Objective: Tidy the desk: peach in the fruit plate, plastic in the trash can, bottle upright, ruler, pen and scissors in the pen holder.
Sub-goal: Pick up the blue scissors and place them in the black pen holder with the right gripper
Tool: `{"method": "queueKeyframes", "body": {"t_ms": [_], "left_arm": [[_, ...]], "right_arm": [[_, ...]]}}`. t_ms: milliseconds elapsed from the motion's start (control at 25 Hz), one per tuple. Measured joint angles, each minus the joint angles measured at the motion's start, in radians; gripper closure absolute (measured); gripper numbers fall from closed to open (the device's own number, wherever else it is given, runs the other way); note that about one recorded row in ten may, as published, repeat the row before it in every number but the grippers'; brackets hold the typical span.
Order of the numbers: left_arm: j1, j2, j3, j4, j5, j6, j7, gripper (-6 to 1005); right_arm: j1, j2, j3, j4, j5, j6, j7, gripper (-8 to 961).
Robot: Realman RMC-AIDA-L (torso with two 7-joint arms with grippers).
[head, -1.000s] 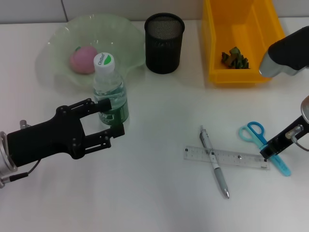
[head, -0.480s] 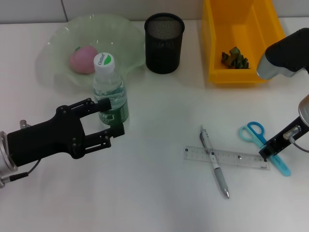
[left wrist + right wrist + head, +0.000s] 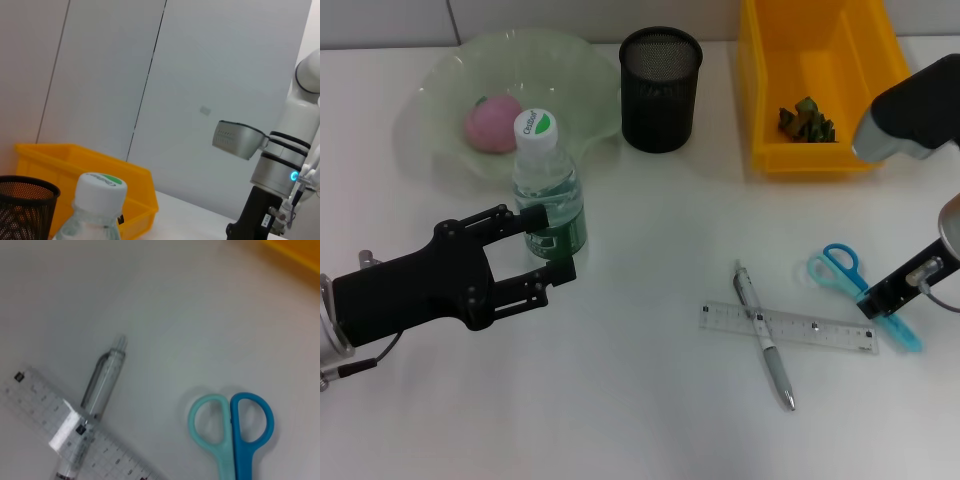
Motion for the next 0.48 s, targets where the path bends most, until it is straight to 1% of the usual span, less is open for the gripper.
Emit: {"method": "queueKeyframes", "body": {"t_ms": [160, 240, 320, 400, 480], "left_arm": [[0.002, 0.0, -0.001, 0.0, 0.0, 0.004, 0.0, 256], [0.003, 0.0, -0.001, -0.001, 0.0, 0.004, 0.0, 256], [0.004, 0.0, -0.001, -0.001, 0.0, 0.005, 0.0, 256], [0.004, 0.0, -0.001, 0.001, 0.0, 0.006, 0.0, 256], [0.004, 0.0, -0.001, 0.001, 0.0, 0.007, 0.0, 256]], "right_arm": [[-0.038, 0.0, 0.012, -0.093, 0.0, -0.018, -0.002, 744], [-0.062, 0.001, 0.035, -0.163, 0.002, -0.033, -0.007, 744], [-0.085, 0.001, 0.081, -0.231, 0.018, -0.045, -0.022, 745], [-0.107, 0.001, 0.145, -0.29, 0.066, -0.053, -0.051, 745], [-0.132, 0.001, 0.238, -0.341, 0.167, -0.05, -0.095, 745]]}}
